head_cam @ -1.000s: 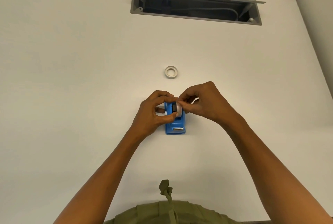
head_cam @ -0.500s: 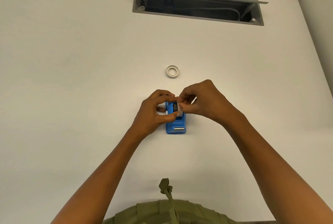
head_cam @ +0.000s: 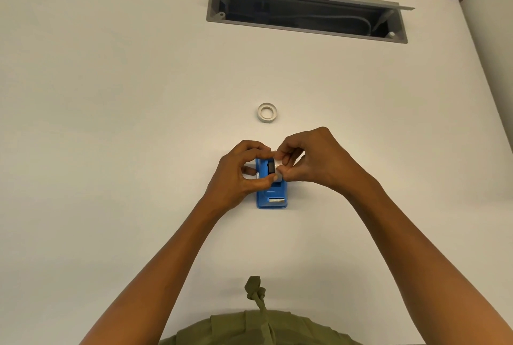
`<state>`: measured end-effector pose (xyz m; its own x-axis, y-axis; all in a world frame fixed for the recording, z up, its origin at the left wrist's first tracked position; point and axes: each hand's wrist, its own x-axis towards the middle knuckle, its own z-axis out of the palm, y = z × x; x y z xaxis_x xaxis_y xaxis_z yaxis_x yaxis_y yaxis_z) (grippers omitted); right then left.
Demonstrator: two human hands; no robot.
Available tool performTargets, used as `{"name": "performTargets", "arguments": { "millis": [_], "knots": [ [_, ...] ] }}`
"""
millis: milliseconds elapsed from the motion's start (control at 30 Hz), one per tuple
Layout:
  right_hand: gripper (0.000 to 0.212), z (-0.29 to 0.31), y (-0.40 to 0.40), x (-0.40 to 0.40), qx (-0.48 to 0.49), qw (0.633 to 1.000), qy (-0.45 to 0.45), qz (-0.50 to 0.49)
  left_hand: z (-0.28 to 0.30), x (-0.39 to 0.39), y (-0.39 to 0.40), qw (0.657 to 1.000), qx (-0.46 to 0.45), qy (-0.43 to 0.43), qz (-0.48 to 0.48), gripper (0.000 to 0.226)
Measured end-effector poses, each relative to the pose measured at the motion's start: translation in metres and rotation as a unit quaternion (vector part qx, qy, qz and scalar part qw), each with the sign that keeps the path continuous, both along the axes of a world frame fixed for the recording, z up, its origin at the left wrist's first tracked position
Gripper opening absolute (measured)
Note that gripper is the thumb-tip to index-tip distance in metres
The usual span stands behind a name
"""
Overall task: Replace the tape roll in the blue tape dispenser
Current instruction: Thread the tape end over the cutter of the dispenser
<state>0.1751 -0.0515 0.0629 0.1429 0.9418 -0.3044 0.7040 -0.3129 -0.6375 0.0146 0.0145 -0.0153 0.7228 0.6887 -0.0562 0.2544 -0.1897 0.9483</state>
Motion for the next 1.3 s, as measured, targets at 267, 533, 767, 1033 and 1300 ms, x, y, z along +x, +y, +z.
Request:
{"name": "performTargets", "arguments": {
  "millis": [267, 533, 767, 1033, 1300],
  "knots": [
    [0.011, -0.003, 0.002, 0.002, 0.012, 1.000, 0.003, 0.005, 0.000, 0.001, -0.001, 1.000, -0.001, 0.002, 0.003, 0.036],
    [0.008, -0.005, 0.000, 0.002, 0.028, 1.000, -0.004, 0.001, 0.001, 0.001, -0.001, 1.000, -0.011, -0.005, 0.005, 0.036],
    [0.007, -0.004, -0.004, 0.002, 0.026, 0.998, 0.048, -0.032, 0.004, 0.000, -0.002, 1.000, -0.006, -0.002, 0.003, 0.035],
    [0.009, 0.000, 0.006, 0.001, 0.005, 1.000, -0.010, 0.007, 0.002, 0.001, -0.001, 1.000, -0.006, 0.005, 0.005, 0.036],
    [0.011, 0.002, 0.002, 0.003, -0.006, 1.000, 0.011, 0.008, 0.003, 0.001, -0.001, 1.000, -0.004, 0.009, 0.002, 0.036]
  ]
}}
